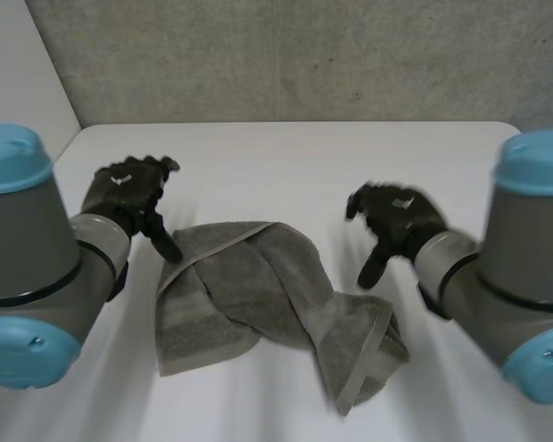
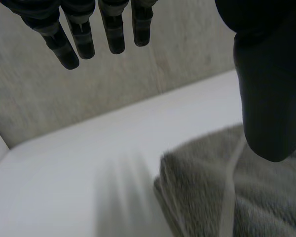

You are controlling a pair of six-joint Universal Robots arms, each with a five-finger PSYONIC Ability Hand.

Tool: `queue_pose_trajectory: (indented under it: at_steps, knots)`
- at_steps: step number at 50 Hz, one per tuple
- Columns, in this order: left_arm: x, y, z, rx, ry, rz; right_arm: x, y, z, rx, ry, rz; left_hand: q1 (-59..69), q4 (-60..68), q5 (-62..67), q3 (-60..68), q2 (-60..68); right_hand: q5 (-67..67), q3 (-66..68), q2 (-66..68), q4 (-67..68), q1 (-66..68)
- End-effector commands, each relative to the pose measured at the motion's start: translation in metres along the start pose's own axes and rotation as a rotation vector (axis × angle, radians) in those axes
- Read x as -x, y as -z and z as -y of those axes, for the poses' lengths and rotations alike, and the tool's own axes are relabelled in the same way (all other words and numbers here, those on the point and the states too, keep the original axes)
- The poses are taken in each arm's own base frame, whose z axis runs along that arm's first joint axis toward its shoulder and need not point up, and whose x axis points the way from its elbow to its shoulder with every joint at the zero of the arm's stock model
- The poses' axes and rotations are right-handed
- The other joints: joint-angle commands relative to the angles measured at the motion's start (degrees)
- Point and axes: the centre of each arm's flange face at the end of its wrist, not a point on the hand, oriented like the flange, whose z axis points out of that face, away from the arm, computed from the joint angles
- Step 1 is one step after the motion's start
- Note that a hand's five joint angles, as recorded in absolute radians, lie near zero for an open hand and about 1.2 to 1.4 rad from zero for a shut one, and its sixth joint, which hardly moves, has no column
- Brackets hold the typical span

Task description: Fold the towel.

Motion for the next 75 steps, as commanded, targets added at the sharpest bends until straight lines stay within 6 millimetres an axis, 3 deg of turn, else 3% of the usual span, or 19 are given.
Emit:
queue_pose_trajectory:
  at_steps: [1, 7, 10, 14, 18, 23, 26, 28, 29, 33, 37, 42, 49, 53, 55, 59, 61, 66, 75]
  knots:
    - [-0.004, -0.019, -0.035, 0.135, -0.027, -0.002, 0.025, -0.004, -0.034, 0.122, 0.026, 0.076, 0.0, 0.0, -10.8, 0.0, -0.2, 2.1, 2.4, 2.1, 1.5, 2.3]
    - [-0.005, -0.027, -0.056, 0.197, -0.038, -0.004, 0.031, 0.0, -0.052, 0.176, 0.049, 0.1, 3.7, 3.7, -7.1, 3.7, 3.5, 4.5, 4.8, 4.4, 3.9, 4.7]
    - [-0.006, -0.029, -0.061, 0.21, -0.041, -0.004, 0.032, -0.001, -0.061, 0.201, 0.077, 0.104, 16.5, 16.5, 5.7, 16.5, 16.3, 13.2, 13.5, 13.2, 12.6, 13.4]
    - [-0.006, -0.03, -0.06, 0.204, -0.04, -0.004, 0.031, -0.006, -0.061, 0.185, 0.107, 0.099, 51.4, 51.4, 40.6, 51.4, 51.2, 47.3, 47.6, 47.2, 46.7, 47.5]
    - [-0.006, -0.032, -0.053, 0.185, -0.042, -0.006, 0.027, -0.01, -0.051, 0.129, 0.107, 0.082, 62.1, 62.0, 51.3, 62.1, 61.9, 66.1, 66.4, 66.1, 65.6, 66.4]
    - [-0.009, -0.039, -0.027, 0.115, -0.07, -0.017, 0.025, -0.018, -0.024, 0.026, 0.11, 0.067, 66.3, 66.2, 55.4, 66.3, 66.1, 66.1, 66.4, 66.1, 65.6, 66.4]
    - [-0.009, -0.045, 0.008, 0.012, -0.099, -0.012, 0.023, -0.024, 0.003, -0.063, 0.125, 0.055, 66.3, 66.2, 55.4, 66.3, 66.1, 66.1, 66.4, 66.1, 65.6, 66.4]
    - [-0.009, -0.049, 0.051, -0.113, -0.104, -0.002, 0.021, -0.023, 0.036, -0.177, 0.169, 0.046, 66.3, 66.2, 55.4, 66.3, 66.1, 66.1, 66.4, 66.1, 65.6, 66.4]
    - [-0.009, -0.049, 0.051, -0.113, -0.104, -0.002, 0.021, -0.023, 0.037, -0.178, 0.17, 0.046, 66.3, 66.2, 55.4, 66.3, 66.1, 66.1, 66.4, 66.1, 65.6, 66.4]
    - [-0.011, -0.03, 0.101, -0.211, -0.094, -0.016, 0.024, -0.003, 0.081, -0.367, 0.307, 0.055, 66.3, 66.2, 55.4, 66.3, 66.1, 66.1, 66.4, 66.1, 65.6, 66.4]
    - [-0.015, -0.011, 0.11, -0.198, -0.104, -0.066, 0.033, 0.017, 0.085, -0.418, 0.463, 0.122, 66.3, 66.2, 55.4, 66.3, 66.1, 66.1, 66.4, 66.1, 65.6, 66.4]
    - [-0.02, 0.014, 0.086, -0.11, -0.13, -0.168, 0.046, 0.041, 0.064, -0.452, 0.776, 0.227, 66.3, 66.2, 55.4, 66.3, 66.1, 66.1, 66.4, 66.1, 65.6, 66.4]
    - [-0.018, 0.027, -0.004, 0.094, -0.275, -0.279, 0.052, 0.054, -0.015, -0.39, 1.235, 0.344, 66.3, 66.2, 55.4, 66.3, 66.1, 66.1, 66.4, 66.1, 65.6, 66.4]
    - [-0.012, 0.032, -0.04, 0.151, -0.406, -0.283, 0.048, 0.047, -0.032, -0.378, 1.315, 0.335, 66.3, 66.2, 55.4, 66.3, 66.1, 39.1, 39.4, 39.1, 38.5, 39.3]
    - [-0.011, 0.034, -0.046, 0.155, -0.432, -0.284, 0.037, 0.036, -0.023, -0.394, 1.257, 0.253, 66.3, 66.2, 55.4, 66.3, 66.1, 0.3, 0.6, 0.2, -0.3, 0.5]
    - [-0.01, 0.037, -0.046, 0.138, -0.455, -0.281, 0.027, 0.027, 0.002, -0.401, 1.042, 0.153, 66.3, 66.2, 55.4, 66.3, 66.1, -3.9, -3.6, -3.9, -4.4, -3.6]
    - [-0.01, 0.037, -0.044, 0.124, -0.456, -0.278, 0.01, 0.019, 0.031, -0.38, 0.714, 0.041, 66.3, 66.2, 55.4, 66.3, 66.1, -3.9, -3.6, -3.9, -4.4, -3.6]
    - [-0.011, 0.038, -0.044, 0.117, -0.455, -0.279, -0.012, 0.015, 0.053, -0.345, 0.269, -0.055, 66.3, 66.2, 55.4, 66.3, 66.1, -3.9, -3.6, -3.9, -4.4, -3.6]
    - [-0.011, 0.041, -0.049, 0.136, -0.455, -0.282, -0.026, -0.021, 0.009, 0.033, 0.127, -0.032, 66.3, 66.2, 55.4, 66.3, 66.1, 2.4, 2.7, 2.4, 1.8, 2.6]
